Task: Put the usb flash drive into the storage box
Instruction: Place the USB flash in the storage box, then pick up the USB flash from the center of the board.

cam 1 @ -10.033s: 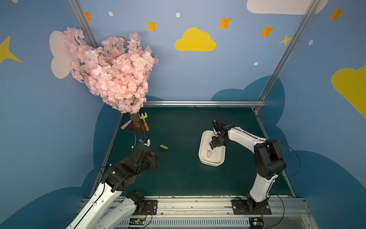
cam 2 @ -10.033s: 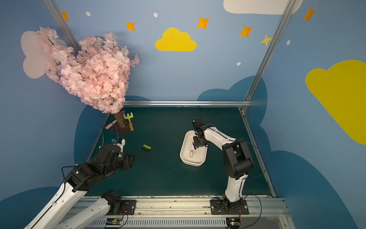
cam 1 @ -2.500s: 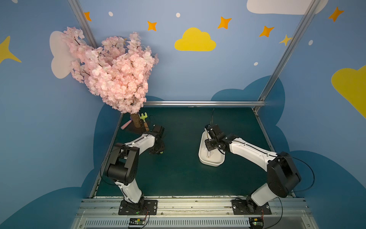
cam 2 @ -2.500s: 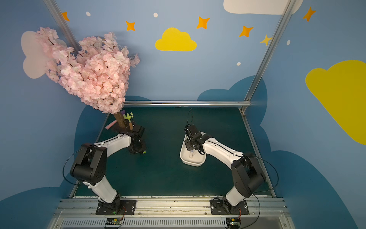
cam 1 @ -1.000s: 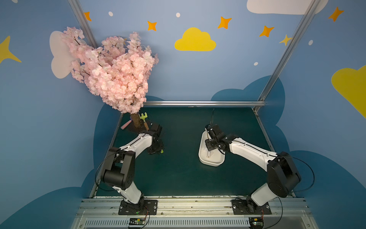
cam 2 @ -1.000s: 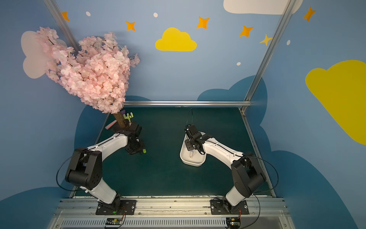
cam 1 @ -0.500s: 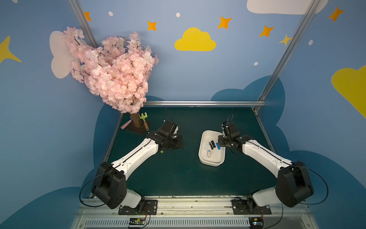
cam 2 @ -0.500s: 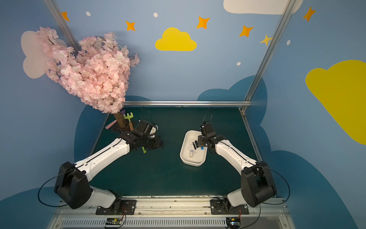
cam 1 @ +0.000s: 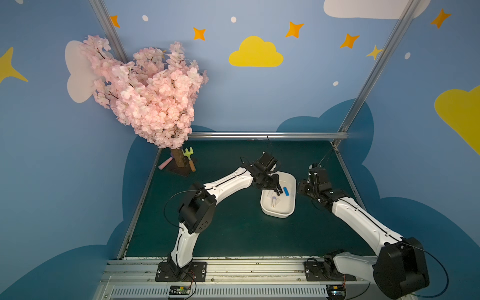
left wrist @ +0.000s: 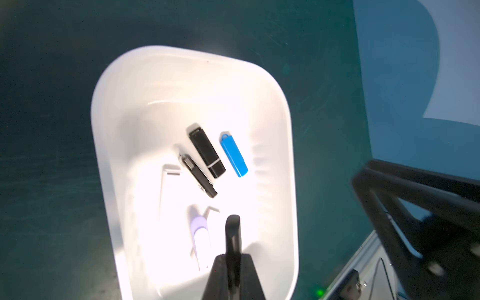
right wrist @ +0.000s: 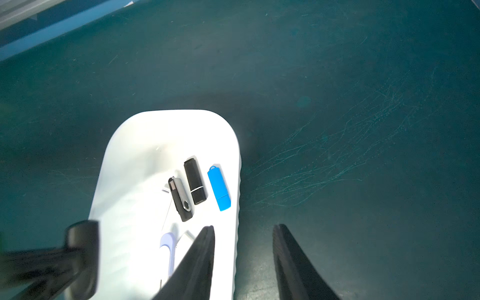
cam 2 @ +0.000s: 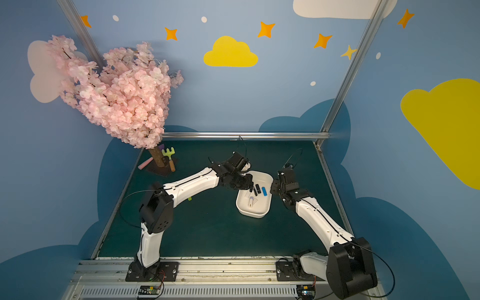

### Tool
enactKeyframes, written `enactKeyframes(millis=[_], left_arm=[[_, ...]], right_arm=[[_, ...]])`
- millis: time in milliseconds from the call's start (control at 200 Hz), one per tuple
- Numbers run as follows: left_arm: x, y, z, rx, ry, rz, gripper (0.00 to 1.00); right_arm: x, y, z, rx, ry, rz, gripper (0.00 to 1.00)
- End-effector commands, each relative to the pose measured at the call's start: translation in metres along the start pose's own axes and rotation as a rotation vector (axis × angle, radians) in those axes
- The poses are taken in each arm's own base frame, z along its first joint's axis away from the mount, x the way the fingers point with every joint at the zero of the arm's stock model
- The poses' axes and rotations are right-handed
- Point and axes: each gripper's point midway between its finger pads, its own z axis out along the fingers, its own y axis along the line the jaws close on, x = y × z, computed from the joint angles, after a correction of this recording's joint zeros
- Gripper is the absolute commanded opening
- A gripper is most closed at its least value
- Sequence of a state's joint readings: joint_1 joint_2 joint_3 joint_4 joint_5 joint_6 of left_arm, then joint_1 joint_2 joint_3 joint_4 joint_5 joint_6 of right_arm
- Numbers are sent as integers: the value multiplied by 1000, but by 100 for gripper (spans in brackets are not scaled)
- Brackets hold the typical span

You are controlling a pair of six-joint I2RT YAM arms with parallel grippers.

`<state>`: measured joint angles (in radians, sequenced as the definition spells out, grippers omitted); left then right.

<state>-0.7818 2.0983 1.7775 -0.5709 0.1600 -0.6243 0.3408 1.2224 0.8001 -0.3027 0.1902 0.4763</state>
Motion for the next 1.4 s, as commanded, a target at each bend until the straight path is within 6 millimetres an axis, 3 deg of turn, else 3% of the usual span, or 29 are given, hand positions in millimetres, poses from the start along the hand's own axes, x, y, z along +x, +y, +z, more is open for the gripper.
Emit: enactKeyframes(millis=[0, 170, 501, 841, 926, 1071, 1166, 1271, 1392], left_arm=[[0, 15, 7, -102, 39, 42, 3], [-6, 35, 23, -234, 64, 74, 3], [-9, 52, 44, -320, 89, 107, 3], [-22, 50, 35, -356, 62, 156, 39], [-24, 45, 26, -349, 55, 157, 42], [-25, 31, -16, -342, 6, 172, 40], [-23, 32, -68, -376, -83, 170, 40], [-3, 61, -122, -405, -157, 116, 41], [43, 123, -171, -436, -191, -35, 42]], right_arm=[[-7, 8, 1, -38, -7, 30, 42], [-5, 13, 3, -62, 7, 25, 42], [-4, 16, 4, -79, 14, 25, 42], [-3, 22, 7, -107, 30, 13, 42], [-3, 25, 7, -119, 37, -8, 42], [-3, 30, 4, -146, 44, -42, 42], [-4, 41, -1, -207, 41, -79, 43], [-3, 58, -8, -291, 47, -111, 43], [-1, 80, -19, -355, 35, -164, 43]])
